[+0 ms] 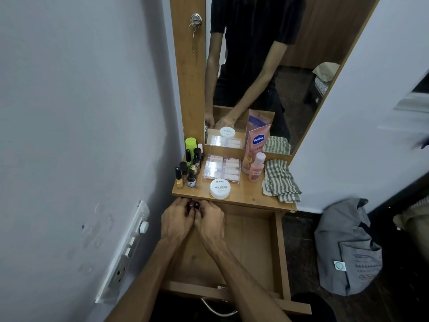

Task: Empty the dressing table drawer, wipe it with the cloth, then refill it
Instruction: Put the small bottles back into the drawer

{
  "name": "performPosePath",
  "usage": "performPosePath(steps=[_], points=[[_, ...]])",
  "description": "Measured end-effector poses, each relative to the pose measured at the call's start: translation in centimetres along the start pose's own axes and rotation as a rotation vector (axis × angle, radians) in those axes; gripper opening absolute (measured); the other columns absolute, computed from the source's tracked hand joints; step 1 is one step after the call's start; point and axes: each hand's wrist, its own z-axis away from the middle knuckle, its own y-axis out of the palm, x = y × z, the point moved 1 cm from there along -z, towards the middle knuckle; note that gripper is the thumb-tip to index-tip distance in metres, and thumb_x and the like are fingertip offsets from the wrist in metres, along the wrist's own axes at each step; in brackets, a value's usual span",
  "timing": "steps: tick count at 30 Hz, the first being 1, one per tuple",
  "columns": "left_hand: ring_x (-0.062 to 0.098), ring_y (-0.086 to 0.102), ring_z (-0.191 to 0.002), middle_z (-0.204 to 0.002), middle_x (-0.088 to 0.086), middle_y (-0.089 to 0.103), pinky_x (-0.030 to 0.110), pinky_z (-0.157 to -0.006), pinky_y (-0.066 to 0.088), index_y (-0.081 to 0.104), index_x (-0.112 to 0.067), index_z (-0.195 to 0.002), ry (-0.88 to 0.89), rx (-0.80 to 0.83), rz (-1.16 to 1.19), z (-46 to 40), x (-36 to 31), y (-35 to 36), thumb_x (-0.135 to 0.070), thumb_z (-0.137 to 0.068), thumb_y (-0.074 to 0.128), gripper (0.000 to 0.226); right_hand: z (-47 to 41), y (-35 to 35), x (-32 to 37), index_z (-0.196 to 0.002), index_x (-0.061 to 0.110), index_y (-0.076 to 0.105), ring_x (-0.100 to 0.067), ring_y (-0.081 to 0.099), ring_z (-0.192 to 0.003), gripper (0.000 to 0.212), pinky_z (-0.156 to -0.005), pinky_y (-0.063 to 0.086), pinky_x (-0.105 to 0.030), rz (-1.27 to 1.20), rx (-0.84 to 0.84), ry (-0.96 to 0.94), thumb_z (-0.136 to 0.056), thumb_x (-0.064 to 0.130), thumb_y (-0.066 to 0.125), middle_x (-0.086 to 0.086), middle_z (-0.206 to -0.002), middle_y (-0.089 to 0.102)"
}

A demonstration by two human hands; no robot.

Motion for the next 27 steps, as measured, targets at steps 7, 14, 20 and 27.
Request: performPosePath(steps=[7,14,20,27], points=[[0.025,0.067,-0.093,-0.109,0.003,0.069,0.038,-0.078,0.055,0.070,-0.016,-0.113,0.007,-0.014,0.048,0.6,-0.1,-0.6,-0.021,-0.091,0.067,0.023,0.7,-0.5,0.0,-0.116,0.020,0.072,-0.024,0.070,-0.096,0.030,-0.084,0.057,-0.035,-0.046,-0.048,-0.007,-0.088,0.015,0.064,-0.002,-0.109,0.074],[0.015,0.062,-0.071,-0.081,-0.005,0.067,0.028,-0.064,0.048,0.069,-0.018,-0.087,-0.033,-0.264,0.193,1.5,-0.5,-3.0,-0.017,-0.085,0.073,0.005,1.1,-1.9,1.9,-0.090,0.025,0.075,-0.014,0.068,-0.071,0.009,-0.065,0.056,-0.034,-0.167,-0.268,-0.046,-0.083,0.026,0.069,0.006,-0.085,0.073],[-0.001,0.051,-0.073,-0.085,-0.019,0.056,0.013,-0.063,0.037,0.061,-0.030,-0.104,-0.066,-0.413,0.306,-1.8,-2.0,-6.1,-0.036,-0.088,0.070,0.019,-1.6,-3.5,5.7,-0.097,0.025,0.074,-0.005,0.065,-0.065,0.020,-0.063,0.050,-0.024,-0.235,-0.365,-0.052,-0.087,0.042,0.068,0.011,-0.080,0.072],[0.008,0.055,-0.091,-0.103,-0.011,0.060,0.017,-0.071,0.041,0.068,-0.024,-0.113,-0.028,-0.337,0.224,-4.9,-1.9,-7.1,-0.041,-0.090,0.070,0.028,-4.5,-3.7,7.2,-0.105,0.024,0.073,-0.012,0.066,-0.079,0.031,-0.066,0.043,-0.025,-0.159,-0.293,0.039,-0.087,0.049,0.071,0.009,-0.086,0.072]])
